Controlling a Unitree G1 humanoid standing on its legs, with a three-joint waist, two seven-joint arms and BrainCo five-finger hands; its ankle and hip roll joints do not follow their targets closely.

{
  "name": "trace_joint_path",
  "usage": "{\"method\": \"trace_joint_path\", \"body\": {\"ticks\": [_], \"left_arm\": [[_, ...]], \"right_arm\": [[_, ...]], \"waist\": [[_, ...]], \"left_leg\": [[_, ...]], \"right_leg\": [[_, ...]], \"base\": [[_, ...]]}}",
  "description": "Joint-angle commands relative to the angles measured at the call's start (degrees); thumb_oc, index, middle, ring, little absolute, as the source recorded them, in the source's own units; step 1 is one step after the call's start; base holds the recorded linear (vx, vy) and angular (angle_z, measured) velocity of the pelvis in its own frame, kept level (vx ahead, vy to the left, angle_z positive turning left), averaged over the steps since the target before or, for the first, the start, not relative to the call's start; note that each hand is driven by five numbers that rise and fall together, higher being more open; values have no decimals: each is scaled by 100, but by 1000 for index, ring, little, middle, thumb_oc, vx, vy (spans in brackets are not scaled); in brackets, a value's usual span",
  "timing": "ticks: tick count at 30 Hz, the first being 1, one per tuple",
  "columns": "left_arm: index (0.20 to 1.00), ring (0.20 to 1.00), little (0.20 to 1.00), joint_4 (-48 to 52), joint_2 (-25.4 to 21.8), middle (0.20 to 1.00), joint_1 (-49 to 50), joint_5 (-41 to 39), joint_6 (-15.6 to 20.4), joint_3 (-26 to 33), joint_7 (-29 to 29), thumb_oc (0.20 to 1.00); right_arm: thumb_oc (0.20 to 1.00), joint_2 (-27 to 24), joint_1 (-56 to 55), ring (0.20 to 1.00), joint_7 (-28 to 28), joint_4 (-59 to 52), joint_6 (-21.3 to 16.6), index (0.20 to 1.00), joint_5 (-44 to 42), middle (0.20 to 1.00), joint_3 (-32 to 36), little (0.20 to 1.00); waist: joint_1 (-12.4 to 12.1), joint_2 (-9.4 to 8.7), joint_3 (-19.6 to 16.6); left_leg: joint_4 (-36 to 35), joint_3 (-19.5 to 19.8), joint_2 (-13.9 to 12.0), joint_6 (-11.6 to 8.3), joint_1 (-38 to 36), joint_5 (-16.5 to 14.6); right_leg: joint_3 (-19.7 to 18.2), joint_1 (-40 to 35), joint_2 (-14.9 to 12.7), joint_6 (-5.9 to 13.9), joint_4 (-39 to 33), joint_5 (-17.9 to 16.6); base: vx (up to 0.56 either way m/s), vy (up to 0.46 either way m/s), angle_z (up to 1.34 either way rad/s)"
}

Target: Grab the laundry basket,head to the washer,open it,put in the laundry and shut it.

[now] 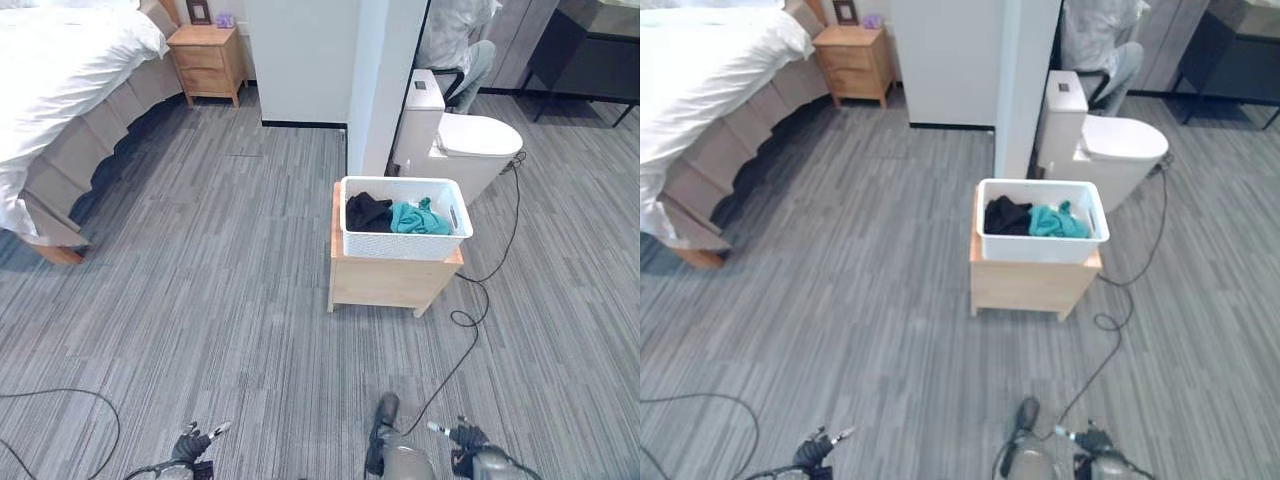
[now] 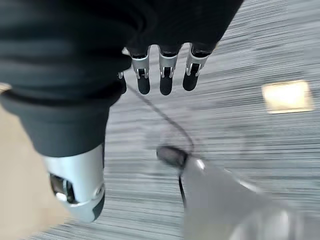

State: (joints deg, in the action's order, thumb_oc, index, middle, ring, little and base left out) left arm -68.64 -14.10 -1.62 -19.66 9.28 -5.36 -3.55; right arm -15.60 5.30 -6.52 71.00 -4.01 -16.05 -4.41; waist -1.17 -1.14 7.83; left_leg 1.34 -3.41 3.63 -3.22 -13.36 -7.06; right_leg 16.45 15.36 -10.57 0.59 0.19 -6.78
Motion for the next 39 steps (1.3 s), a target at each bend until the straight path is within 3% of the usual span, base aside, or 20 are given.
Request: {"method": "trace_joint_path", "body": {"ticks": [1,2,5,6,7,8,9,10,12,13,14,16,17,18,19,22,25,28,30,39], "left_arm": [[1000,1000,1000,69,-64,1000,104,163,166,7,-21,1000],[1000,1000,1000,49,-48,1000,159,245,155,-21,38,1000],[1000,1000,1000,-58,-19,1000,246,286,140,21,60,1000],[1000,1000,1000,-205,-23,1000,253,286,129,79,63,1000],[1000,1000,1000,-257,-48,1000,294,233,92,137,106,1000],[1000,1000,1000,-257,-48,1000,294,233,92,138,106,1000],[1000,1000,1000,-98,-160,1000,314,28,55,296,77,1000],[1000,1000,1000,268,-211,1000,325,-117,95,388,11,1000],[1000,1000,1000,1059,-263,1000,380,-301,179,371,-58,1000],[1000,1000,1000,1068,-263,1000,390,-301,175,366,-61,1000],[1000,1000,1000,1636,-296,1000,485,-337,194,304,-77,1000],[1000,1000,1000,2189,-331,1000,574,-218,221,183,-179,1000],[1000,1000,1000,2425,-309,1000,666,-250,221,163,-166,1000],[1000,1000,1000,2725,-269,1000,794,-234,190,156,-176,1000],[1000,1000,1000,3411,-361,1000,923,-18,155,13,-229,1000],[1000,1000,1000,3847,-476,1000,1040,19,122,28,-292,1000],[1000,1000,1000,4404,-596,1000,1079,25,130,175,-446,1000],[1000,1000,1000,4637,-661,1000,1103,211,111,270,-477,1000],[1000,1000,1000,5050,-614,1000,1396,144,-49,330,-308,1000],[1000,1000,1000,5556,-827,1000,1888,282,-449,-225,269,1000]], "right_arm": [[1000,-182,50,1000,-118,-77,-110,1000,-54,1000,122,1000],[1000,-243,-73,1000,-85,-120,-123,1000,-70,1000,212,1000],[1000,-274,-149,1000,12,-111,-114,1000,-39,1000,198,1000],[1000,-314,-136,1000,71,-38,-106,1000,0,1000,157,1000],[1000,-383,-104,1000,57,-61,-119,1000,-47,1000,172,1000],[1000,-383,-103,1000,57,-61,-119,1000,-47,1000,171,1000],[1000,-576,-174,1000,-145,-550,-242,1000,-328,1000,376,1000],[1000,-747,-351,1000,-366,-1175,-302,1000,-294,1000,586,1000],[1000,-947,-665,1000,-605,-2086,-394,1000,-214,1000,935,1000],[1000,-945,-678,1000,-607,-2098,-388,1000,-211,1000,939,1000],[1000,-967,-724,1000,-745,-2361,-436,1000,-196,1000,1124,1000],[1000,-934,-604,1000,-1027,-2285,-536,1000,-352,1000,1288,1000],[1000,-903,-529,1000,-1126,-2350,-534,1000,-331,1000,1328,1000],[1000,-830,-523,1000,-1189,-2479,-522,1000,-233,1000,1317,1000],[1000,-810,-426,1000,-1488,-2741,-446,1000,142,1000,1373,1000],[1000,-745,-267,1000,-1627,-2846,-433,1000,161,1000,1388,1000],[1000,-661,32,1000,-1549,-2911,-325,1000,210,1000,1092,1000],[1000,-636,-12,1000,-1419,-2957,-249,1000,298,1000,1002,1000],[1000,-659,-270,1000,-1192,-3125,-145,1000,419,1000,993,1000],[1000,-798,-333,1000,-1124,-3260,-38,1000,567,1000,1036,1000]], "waist": [[-69,2,160],[-4,-31,74],[26,-9,-5],[36,22,-55],[-12,-13,-3],[4,-8,-17],[-26,-92,152],[-12,-114,187],[-37,-150,194],[-43,-157,195],[-133,-65,141],[-220,21,131],[-214,111,57],[-220,187,-4],[-265,225,-31],[-366,255,-43],[-460,370,53],[-448,360,37],[-423,273,-167],[-301,429,-159]], "left_leg": [[278,263,-460,280,624,-460],[429,456,-489,235,450,-616],[588,561,-692,146,240,-574],[806,596,-877,38,248,-320],[1952,652,-1075,4,718,277],[1997,673,-1080,1,761,258],[3661,642,-1340,63,1564,896],[3566,290,-1647,98,1767,925],[2516,156,-1167,147,2202,349],[2495,148,-1158,151,2180,354],[1010,336,-805,76,2168,526],[306,491,-664,-27,2441,925],[50,485,-678,-17,2336,920],[-87,465,-710,7,2194,963],[142,537,-571,124,2034,789],[157,368,-545,270,1859,619],[106,144,-589,393,1659,532],[54,96,-579,379,1613,518],[-213,29,-548,301,1381,533],[-459,98,-540,298,1206,566]], "right_leg": [[-385,-513,-436,1102,-424,-111],[-511,-566,-418,1087,-277,-141],[-554,-608,-243,972,23,-23],[-531,-588,-87,869,232,125],[-485,-752,62,631,483,431],[-469,-734,63,629,496,437],[-421,-1081,365,185,667,872],[-329,-1326,477,58,635,1108],[-288,-1551,449,135,474,1187],[-292,-1560,440,139,474,1190],[-310,-1704,485,224,307,1184],[-275,-1946,561,302,37,1202],[-294,-1994,591,367,-14,1200],[-325,-2059,622,389,-55,1236],[-453,-2033,451,459,127,1252],[-521,-1892,321,552,561,1264],[-469,-1553,57,748,877,1017],[-363,-1667,11,722,664,994],[-57,-2062,16,757,34,948],[-67,-2155,68,756,-65,1030]], "base": [[529,-346,42],[420,-288,47],[385,-356,24],[246,-402,-2],[241,-401,-11],[281,-629,-17],[315,-563,-9],[456,-603,-13],[301,-113,18],[243,94,37],[252,109,3],[269,136,-28],[216,148,-34],[350,324,-44],[314,299,-73],[158,165,-86],[60,59,-99],[103,-19,-7],[223,-64,60],[44,0,1]]}}
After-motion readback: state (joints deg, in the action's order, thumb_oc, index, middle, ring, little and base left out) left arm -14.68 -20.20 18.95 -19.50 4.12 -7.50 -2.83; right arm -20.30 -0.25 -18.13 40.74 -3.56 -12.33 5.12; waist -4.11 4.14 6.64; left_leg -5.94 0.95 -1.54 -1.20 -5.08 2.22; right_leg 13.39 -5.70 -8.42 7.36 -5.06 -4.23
